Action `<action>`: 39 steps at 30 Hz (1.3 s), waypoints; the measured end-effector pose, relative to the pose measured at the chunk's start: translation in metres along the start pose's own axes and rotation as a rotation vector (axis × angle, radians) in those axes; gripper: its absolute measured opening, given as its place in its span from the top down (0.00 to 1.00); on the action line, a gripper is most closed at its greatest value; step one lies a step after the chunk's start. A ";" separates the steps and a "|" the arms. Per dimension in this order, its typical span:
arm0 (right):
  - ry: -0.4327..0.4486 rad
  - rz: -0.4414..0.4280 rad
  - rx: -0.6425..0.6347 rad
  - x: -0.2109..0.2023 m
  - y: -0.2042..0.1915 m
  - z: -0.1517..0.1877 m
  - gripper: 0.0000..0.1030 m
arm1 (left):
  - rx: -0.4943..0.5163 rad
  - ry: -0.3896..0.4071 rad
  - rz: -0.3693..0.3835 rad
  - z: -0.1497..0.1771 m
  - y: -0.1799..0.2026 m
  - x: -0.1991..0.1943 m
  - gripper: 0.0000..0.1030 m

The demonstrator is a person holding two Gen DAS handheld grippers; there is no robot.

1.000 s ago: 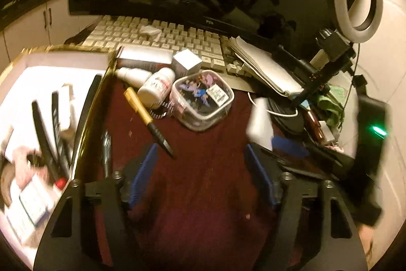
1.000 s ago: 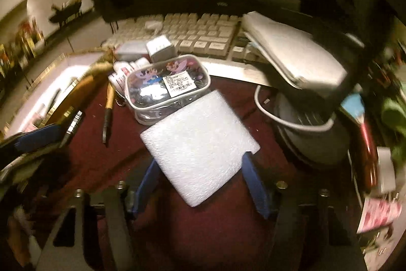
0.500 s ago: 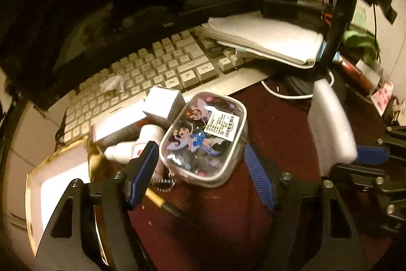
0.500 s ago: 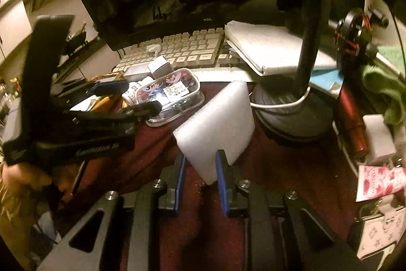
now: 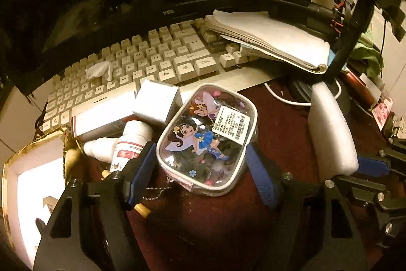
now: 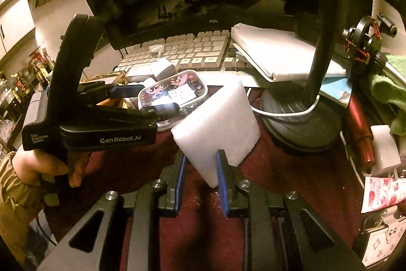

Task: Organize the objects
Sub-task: 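Grasp the white foam sponge with the right gripper, then grasp the clear cartoon pouch with the left gripper while the right gripper holds the sponge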

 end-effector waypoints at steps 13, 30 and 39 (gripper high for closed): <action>0.085 0.014 0.008 -0.023 -0.002 -0.004 0.86 | -0.194 0.013 0.083 0.034 0.002 -0.043 0.79; 0.044 -0.003 0.051 -0.025 0.011 0.007 0.86 | -0.108 -0.020 0.005 0.004 0.031 -0.008 0.33; 0.041 -0.010 0.055 -0.024 0.012 0.007 0.86 | -0.077 -0.042 -0.051 -0.004 0.029 0.004 0.33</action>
Point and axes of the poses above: each gripper's, at about its wrist camera, not at the fingertips, and x roughly the way its jaws point, y to its right, z to its underside, the point moved 5 cm from there along x, roughly the way its jaws point, and after that the axes turned 14 degrees about x, right-handed, at the moved point
